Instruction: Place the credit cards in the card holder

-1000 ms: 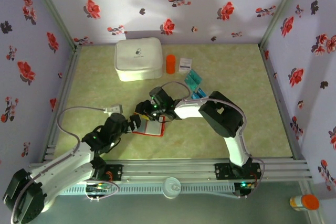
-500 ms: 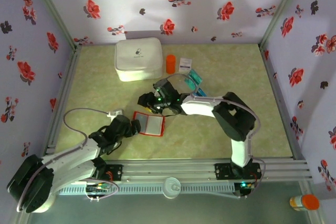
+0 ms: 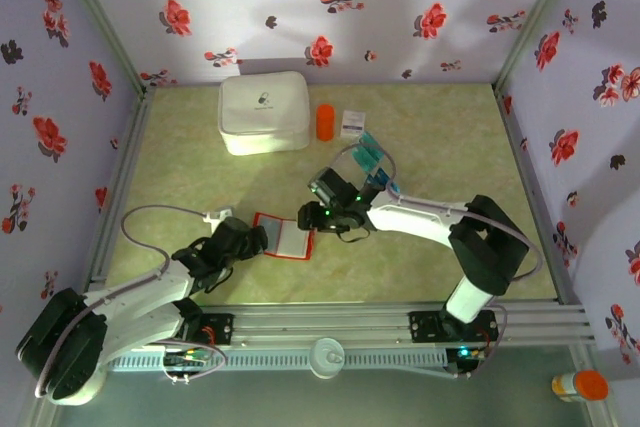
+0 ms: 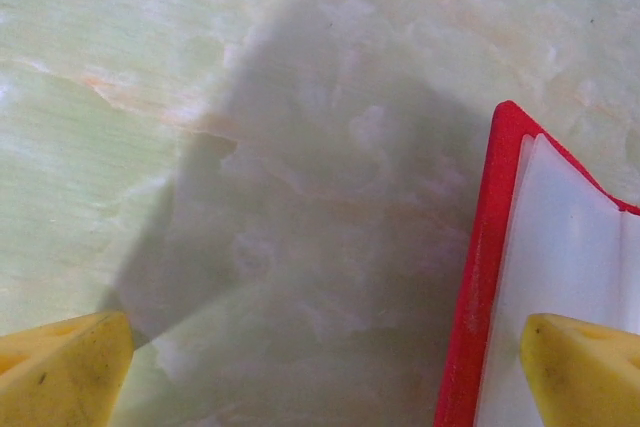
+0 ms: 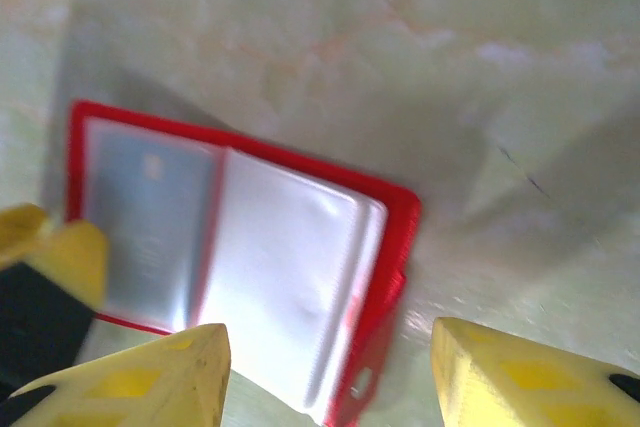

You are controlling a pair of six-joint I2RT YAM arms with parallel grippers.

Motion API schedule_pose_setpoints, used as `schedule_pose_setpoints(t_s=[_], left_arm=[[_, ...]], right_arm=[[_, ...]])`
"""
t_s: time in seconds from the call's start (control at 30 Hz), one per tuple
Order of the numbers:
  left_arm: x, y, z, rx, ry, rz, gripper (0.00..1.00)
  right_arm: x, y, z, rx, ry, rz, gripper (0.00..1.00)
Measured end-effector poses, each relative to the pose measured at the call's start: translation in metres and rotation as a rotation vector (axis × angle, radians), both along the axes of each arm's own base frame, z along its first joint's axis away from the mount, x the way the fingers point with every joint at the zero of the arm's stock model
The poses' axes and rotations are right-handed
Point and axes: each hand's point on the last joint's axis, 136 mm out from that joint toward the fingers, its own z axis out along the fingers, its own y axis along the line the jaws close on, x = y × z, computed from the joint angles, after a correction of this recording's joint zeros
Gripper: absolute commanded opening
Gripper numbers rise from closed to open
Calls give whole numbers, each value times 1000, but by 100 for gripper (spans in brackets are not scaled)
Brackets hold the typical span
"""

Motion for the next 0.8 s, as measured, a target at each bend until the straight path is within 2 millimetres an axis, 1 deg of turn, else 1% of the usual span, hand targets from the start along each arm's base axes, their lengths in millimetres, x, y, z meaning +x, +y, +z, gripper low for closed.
schedule_pose_setpoints(t_s=[0.07,0.1,0.17,0.27,0.37,0.5,0.63,0.8], left_arm=[[0,1,0,4,2,1,100],[0,1,0,4,2,1,100],[-1,1,0,8,7,1,100],[-1,1,1,11,10,0,100],[-2,2,0,14,14,0,100],[1,-3,2,7,25,-9,100],[4,-10,3,-4,32,-19,100],[5,-13,-1,-2,50,-26,100]], right_arm=[[-6,-2,-10,-43,2,23,52],[-7,-3,-14,-60,4,30,48],[-9,-5,-23,-90,3,45,34],[-9,-13,-28,-130,-7,50,15],[-6,-19,-30,-156,-20,53,5],[-1,-28,-30,-173,-30,51,0],[3,-37,-27,-179,-37,48,1],[8,-45,-27,-189,-44,51,3]])
